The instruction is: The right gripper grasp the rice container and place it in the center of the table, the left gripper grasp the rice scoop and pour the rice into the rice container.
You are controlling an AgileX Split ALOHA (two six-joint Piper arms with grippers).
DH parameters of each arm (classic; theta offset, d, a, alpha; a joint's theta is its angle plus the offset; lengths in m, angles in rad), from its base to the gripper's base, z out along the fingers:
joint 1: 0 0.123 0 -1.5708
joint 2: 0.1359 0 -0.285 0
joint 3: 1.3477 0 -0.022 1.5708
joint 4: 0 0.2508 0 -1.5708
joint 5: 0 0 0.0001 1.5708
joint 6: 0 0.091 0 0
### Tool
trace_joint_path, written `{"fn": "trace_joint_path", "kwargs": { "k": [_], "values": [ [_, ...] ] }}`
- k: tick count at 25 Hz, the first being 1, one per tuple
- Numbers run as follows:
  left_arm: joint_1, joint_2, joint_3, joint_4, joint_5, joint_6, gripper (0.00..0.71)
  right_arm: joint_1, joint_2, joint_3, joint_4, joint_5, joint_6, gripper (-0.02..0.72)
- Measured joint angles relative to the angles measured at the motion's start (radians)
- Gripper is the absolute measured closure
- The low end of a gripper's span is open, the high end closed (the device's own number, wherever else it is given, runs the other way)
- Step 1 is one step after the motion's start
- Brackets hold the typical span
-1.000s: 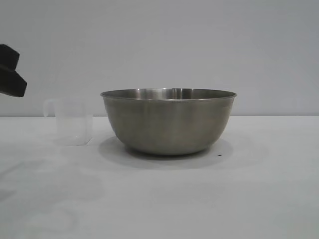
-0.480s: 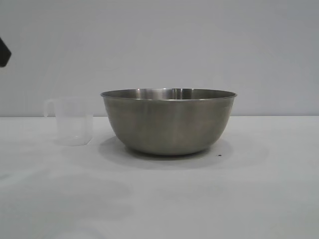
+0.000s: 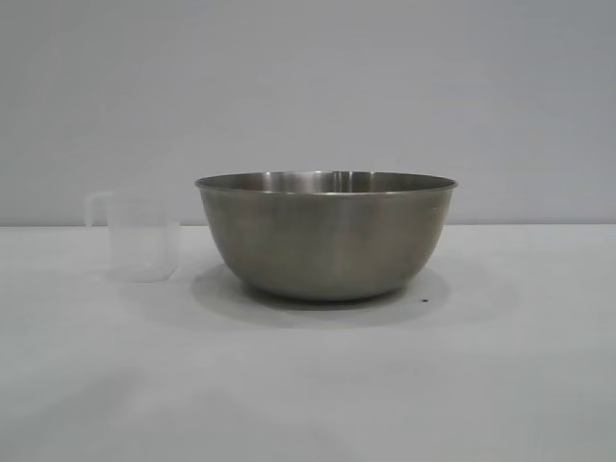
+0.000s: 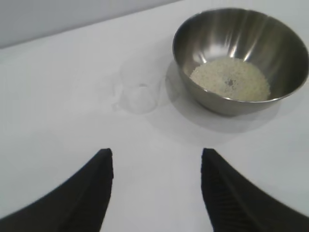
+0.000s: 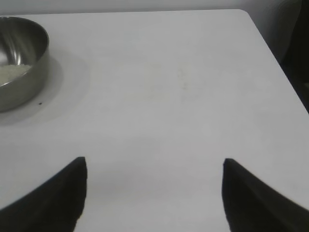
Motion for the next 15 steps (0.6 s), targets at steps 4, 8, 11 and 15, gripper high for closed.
{"fn": "trace_joint_path", "kwargs": {
  "k": [4,8,11,15],
  "values": [
    [0.000,-0.129,0.000,0.000,0.142,0.000,0.295,0.000,0.000,0.000,0.000,0.000,0.000,0.189],
    [0.000,-0.229,0.000,0.000,0.251,0.002,0.295,0.000,0.000,0.000,0.000,0.000,0.000,0.189],
    [0.000,-0.292,0.000,0.000,0.324,0.002,0.295,0.000,0.000,0.000,0.000,0.000,0.000,0.189],
    [0.000,-0.365,0.037,-0.011,0.361,0.004,0.295,0.000,0.000,0.000,0.000,0.000,0.000,0.189]
  ]
}}
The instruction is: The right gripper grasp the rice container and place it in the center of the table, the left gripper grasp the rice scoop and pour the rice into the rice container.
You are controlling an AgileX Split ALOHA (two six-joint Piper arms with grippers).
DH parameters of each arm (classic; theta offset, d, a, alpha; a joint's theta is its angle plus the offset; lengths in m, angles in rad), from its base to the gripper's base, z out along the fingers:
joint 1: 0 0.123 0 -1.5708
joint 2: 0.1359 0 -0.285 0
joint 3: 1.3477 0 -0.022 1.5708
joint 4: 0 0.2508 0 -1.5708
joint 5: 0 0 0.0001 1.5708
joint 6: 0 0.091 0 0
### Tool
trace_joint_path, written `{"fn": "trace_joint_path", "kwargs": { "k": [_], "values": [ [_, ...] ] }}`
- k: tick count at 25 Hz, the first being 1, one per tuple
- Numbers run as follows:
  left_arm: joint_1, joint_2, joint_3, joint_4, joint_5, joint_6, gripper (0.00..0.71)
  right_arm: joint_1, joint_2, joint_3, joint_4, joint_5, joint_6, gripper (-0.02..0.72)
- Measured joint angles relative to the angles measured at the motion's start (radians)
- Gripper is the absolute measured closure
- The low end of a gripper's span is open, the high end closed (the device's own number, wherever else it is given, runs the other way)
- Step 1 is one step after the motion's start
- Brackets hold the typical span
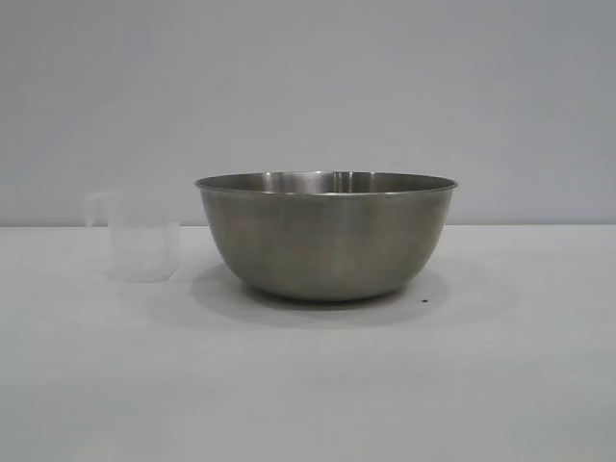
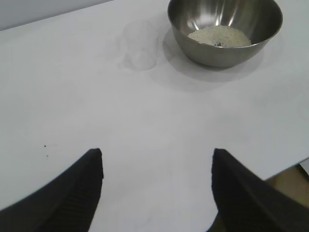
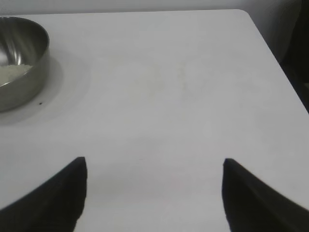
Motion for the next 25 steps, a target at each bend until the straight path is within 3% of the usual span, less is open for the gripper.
{"fn": "trace_joint_path", "kwargs": {
  "k": [25],
  "values": [
    [0.004,-0.021,0.031,0.038,-0.015,-0.036,0.295,0.041,0.000,0.000,0.000,0.000,0.000,0.189]
  ]
}}
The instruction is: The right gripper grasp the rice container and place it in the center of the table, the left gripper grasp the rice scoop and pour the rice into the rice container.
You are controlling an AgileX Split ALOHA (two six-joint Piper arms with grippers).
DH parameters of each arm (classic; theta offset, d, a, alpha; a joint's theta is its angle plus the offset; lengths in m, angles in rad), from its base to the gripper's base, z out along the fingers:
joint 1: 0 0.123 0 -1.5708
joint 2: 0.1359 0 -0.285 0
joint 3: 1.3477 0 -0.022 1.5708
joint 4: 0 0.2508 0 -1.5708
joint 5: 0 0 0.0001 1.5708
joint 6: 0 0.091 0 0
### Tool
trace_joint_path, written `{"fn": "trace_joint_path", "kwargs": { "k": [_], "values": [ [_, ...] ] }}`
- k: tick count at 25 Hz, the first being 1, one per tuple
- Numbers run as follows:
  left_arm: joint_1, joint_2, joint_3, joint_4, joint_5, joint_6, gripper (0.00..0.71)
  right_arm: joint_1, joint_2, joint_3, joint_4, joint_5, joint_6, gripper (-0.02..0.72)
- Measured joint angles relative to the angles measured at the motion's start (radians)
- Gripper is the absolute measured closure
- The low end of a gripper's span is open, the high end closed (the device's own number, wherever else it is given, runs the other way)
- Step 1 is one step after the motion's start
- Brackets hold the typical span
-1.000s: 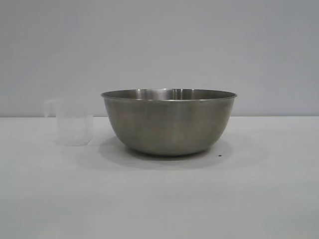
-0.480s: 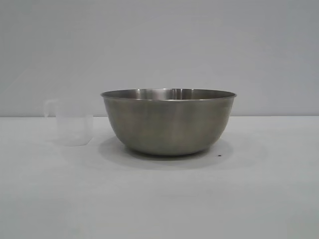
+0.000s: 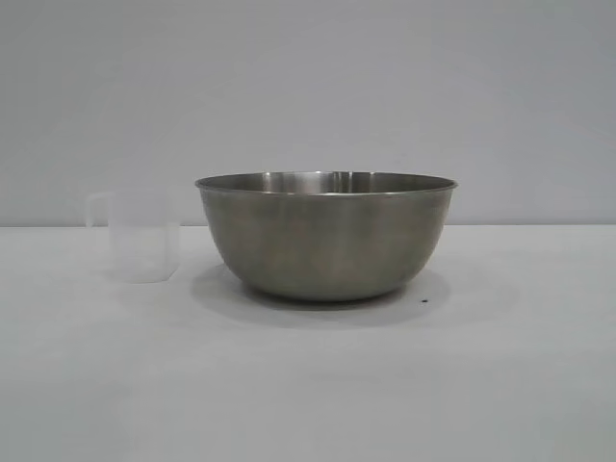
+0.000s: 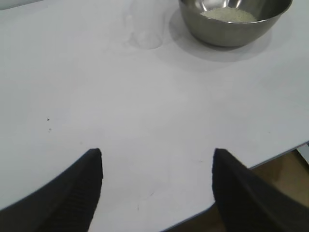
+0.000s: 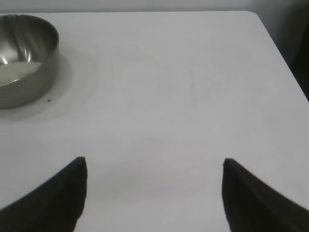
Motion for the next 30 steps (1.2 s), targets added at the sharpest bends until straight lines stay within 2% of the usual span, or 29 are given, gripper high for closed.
{"fn": "trace_joint_path", "kwargs": {
  "k": [2,4,7,10,14,21,30],
  "values": [
    [0.031,0.000,0.000,0.000,-0.002,0.000,0.295,0.000,0.000,0.000,0.000,0.000,0.000,0.189],
    [0.094,0.000,0.000,0.000,-0.002,0.000,0.295,0.000,0.000,0.000,0.000,0.000,0.000,0.189],
    [0.224,0.000,0.000,0.000,-0.002,0.000,0.295,0.000,0.000,0.000,0.000,0.000,0.000,0.189],
    [0.324,0.000,0.000,0.000,-0.002,0.000,0.295,0.000,0.000,0.000,0.000,0.000,0.000,0.189],
    [0.401,0.000,0.000,0.000,-0.002,0.000,0.295,0.000,0.000,0.000,0.000,0.000,0.000,0.189],
    [0.410,0.000,0.000,0.000,-0.002,0.000,0.295,0.000,0.000,0.000,0.000,0.000,0.000,0.189],
    [0.387,0.000,0.000,0.000,-0.002,0.000,0.295,0.000,0.000,0.000,0.000,0.000,0.000,0.189]
  ]
}}
